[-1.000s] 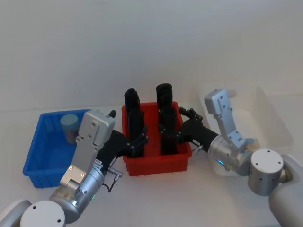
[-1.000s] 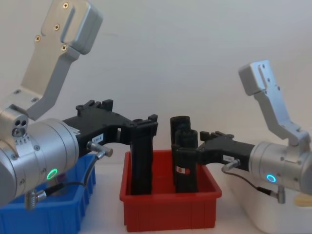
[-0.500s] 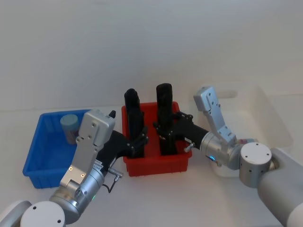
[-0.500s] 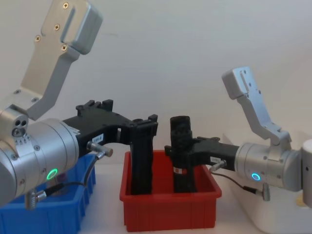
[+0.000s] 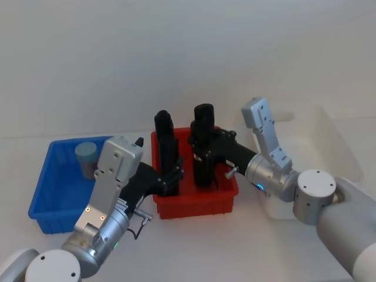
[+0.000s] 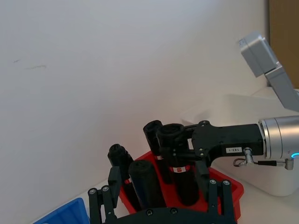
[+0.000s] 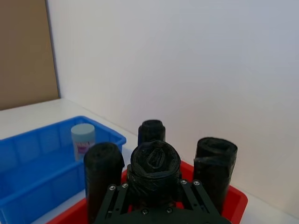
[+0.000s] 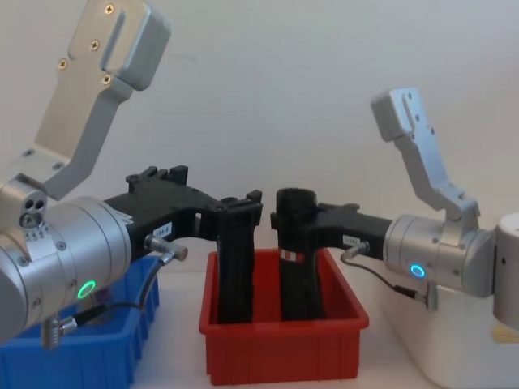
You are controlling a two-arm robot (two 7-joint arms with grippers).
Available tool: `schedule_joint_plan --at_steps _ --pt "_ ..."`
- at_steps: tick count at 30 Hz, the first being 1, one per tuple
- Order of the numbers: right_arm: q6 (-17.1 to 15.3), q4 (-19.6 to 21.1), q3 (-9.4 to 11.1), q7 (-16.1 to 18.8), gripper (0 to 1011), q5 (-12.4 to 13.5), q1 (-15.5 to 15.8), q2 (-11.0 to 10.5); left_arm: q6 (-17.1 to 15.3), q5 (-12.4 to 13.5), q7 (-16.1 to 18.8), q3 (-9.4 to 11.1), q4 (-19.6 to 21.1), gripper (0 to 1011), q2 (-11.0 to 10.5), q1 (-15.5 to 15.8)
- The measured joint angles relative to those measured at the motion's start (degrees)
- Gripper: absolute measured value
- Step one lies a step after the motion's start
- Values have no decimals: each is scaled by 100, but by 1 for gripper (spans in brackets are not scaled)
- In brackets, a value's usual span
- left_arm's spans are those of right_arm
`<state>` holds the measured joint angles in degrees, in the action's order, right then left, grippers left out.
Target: Pick the cotton swabs from the blue box and place them into the white box.
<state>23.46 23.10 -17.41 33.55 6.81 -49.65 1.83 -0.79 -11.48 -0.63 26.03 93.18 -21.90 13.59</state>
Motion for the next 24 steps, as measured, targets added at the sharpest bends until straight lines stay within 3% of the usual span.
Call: schedule_joint_plan --at_steps 5,8,12,16,17,24 --pt "-322 1217 53 -113 410 103 497 -163 0 0 0 0 0 1004 0 0" --pt "-474 1721 68 -218 389 131 701 -228 0 0 0 0 0 1004 0 0" --pt "-759 2614 97 -490 377 149 1057 -353 0 0 0 0 0 1004 0 0" --pt "-957 3233 118 -714 360 147 1306 -442 0 0 0 0 0 1004 0 0" --pt "-1087 3606 134 -874 357 136 1455 -501 0 0 0 0 0 1004 0 0" --pt "-1501 4450 183 -1329 357 64 1801 -647 0 0 0 0 0 1004 0 0"
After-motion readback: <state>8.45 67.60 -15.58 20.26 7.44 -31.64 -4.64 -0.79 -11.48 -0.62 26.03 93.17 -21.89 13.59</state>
